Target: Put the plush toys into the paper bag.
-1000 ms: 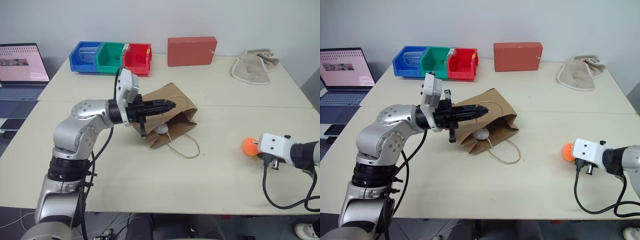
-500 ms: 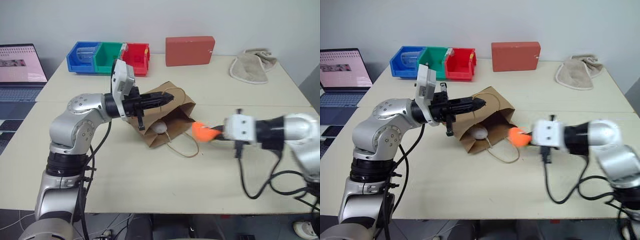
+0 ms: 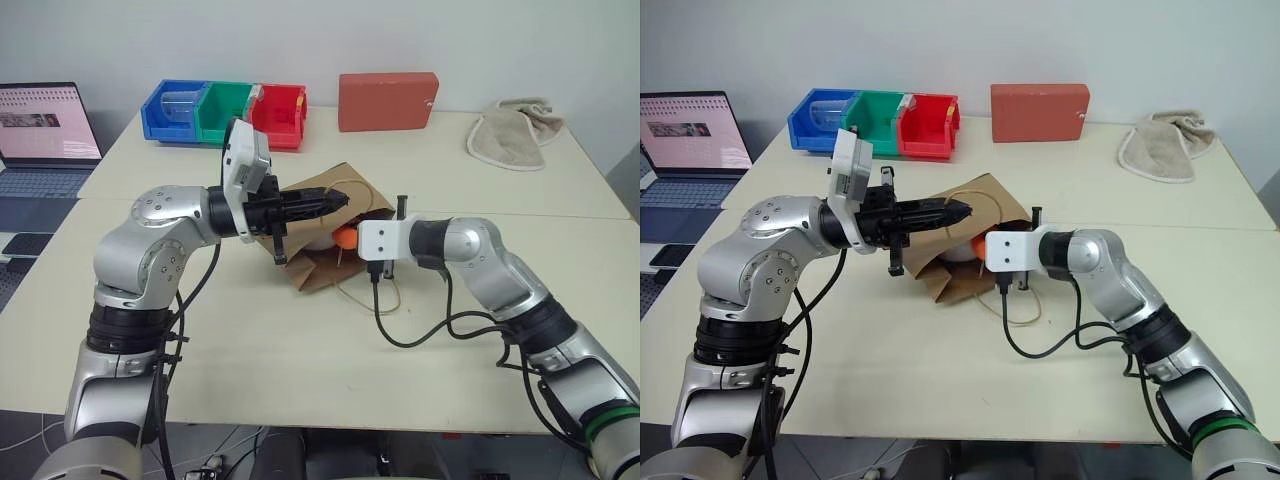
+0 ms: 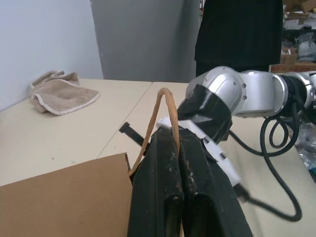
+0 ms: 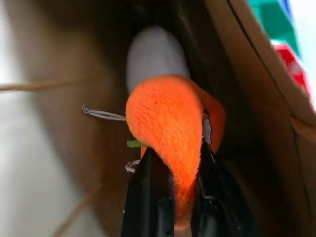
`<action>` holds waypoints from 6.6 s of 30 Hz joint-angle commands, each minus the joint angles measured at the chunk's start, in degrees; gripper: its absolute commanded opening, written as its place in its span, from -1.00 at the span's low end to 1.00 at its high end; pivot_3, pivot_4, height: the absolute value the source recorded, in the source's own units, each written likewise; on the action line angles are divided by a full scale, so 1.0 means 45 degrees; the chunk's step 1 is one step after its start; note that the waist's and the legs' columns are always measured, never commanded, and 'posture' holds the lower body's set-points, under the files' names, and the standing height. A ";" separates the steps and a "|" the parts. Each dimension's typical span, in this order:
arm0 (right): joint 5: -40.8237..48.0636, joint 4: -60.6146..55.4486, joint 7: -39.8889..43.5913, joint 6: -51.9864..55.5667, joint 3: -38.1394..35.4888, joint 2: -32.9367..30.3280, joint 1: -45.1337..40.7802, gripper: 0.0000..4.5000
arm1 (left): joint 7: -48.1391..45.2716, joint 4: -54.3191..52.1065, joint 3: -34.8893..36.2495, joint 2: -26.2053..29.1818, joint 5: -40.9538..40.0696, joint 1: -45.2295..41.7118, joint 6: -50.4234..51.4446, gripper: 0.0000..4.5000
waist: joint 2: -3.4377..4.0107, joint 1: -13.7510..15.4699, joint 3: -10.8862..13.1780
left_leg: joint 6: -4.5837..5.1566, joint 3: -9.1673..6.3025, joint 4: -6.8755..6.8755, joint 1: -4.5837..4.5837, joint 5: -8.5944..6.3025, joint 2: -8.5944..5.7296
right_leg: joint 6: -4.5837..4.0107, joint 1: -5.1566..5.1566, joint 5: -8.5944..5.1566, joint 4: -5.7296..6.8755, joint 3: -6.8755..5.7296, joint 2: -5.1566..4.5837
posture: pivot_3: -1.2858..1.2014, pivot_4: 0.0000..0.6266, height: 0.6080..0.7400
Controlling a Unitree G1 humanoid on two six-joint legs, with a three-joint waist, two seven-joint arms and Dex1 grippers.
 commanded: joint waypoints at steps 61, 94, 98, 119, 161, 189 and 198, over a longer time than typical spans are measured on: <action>0.8851 -0.3510 0.0859 1.0021 -0.5207 0.0004 0.3502 -0.99 | 0.0782 0.0377 0.0593 -0.0147 0.0213 -0.0441 -0.0481 -1.00 | 0.0001 0.0013 0.0000 | 0.0003 -0.0010 0.0016 0.0002 -0.0001 0.0000 | 0.0011 0.0024 -0.0003 -0.0008 -0.0004 0.0003 | 0.03 -0.52 1.00; 1.4973 -0.3684 -0.1725 1.8087 -1.1867 -0.1824 -0.2023 0.39 | -0.1980 0.8145 -0.0024 -0.0946 0.3035 -0.4895 -0.4094 0.22 | 0.0015 -0.0024 0.0008 | 0.0008 -0.0011 -0.0013 -0.0094 -0.0002 0.0001 | 0.0001 -0.0094 0.0003 0.0008 -0.0011 0.0004 | 0.03 -0.52 1.00; 1.4470 -0.4017 0.0391 1.5394 -1.0704 -0.4388 -0.1566 1.00 | -0.1862 0.7801 0.0587 -0.0243 0.2808 -0.4523 -0.3938 0.78 | 0.0031 0.0008 0.0018 | 0.0008 -0.0003 -0.0011 -0.0103 -0.0002 -0.0002 | 0.0008 -0.0093 -0.0001 -0.0005 -0.0002 0.0001 | 0.03 -0.52 1.00; 1.6906 -0.7951 0.2059 1.1859 -0.9388 -0.5565 0.2209 1.00 | -0.1571 0.6378 0.0715 0.0154 0.2644 -0.0840 -0.2977 0.99 | 0.0029 0.0052 0.0018 | 0.0008 0.0018 0.0018 -0.0056 -0.0001 0.0007 | 0.0024 -0.0046 0.0010 -0.0004 0.0008 0.0002 | 0.03 -0.52 1.00; 1.7240 -0.8930 0.1440 1.0148 -0.8567 -0.6293 0.3389 1.00 | -0.0254 0.4673 0.0136 -0.1899 0.3293 0.0556 -0.3876 0.99 | 0.0030 0.0056 0.0018 | 0.0008 0.0013 0.0024 -0.0074 -0.0001 0.0007 | 0.0026 -0.0056 0.0011 -0.0009 0.0007 0.0002 | 0.03 -0.52 1.00; 1.7251 -0.9662 0.1547 0.9904 -1.1834 -0.7646 0.6312 1.00 | -0.3046 0.6489 -0.0284 -0.2018 0.2441 -0.0963 -0.4022 -0.99 | 0.0029 0.0186 0.0017 | 0.0008 0.0008 0.0030 -0.0085 -0.0001 0.0001 | 0.0026 -0.0052 0.0012 -0.0013 0.0003 0.0002 | 0.03 -0.52 1.00; 1.7869 -1.0642 0.1708 1.1458 -1.6617 -0.8374 0.9689 1.00 | -0.4781 0.8879 -0.1138 -0.2873 0.3070 -0.2434 -0.4801 -0.99 | 0.0028 0.0139 0.0015 | 0.0009 0.0013 0.0038 -0.0075 -0.0001 0.0000 | 0.0027 -0.0044 0.0012 -0.0011 0.0006 0.0002 | 0.03 -0.52 1.00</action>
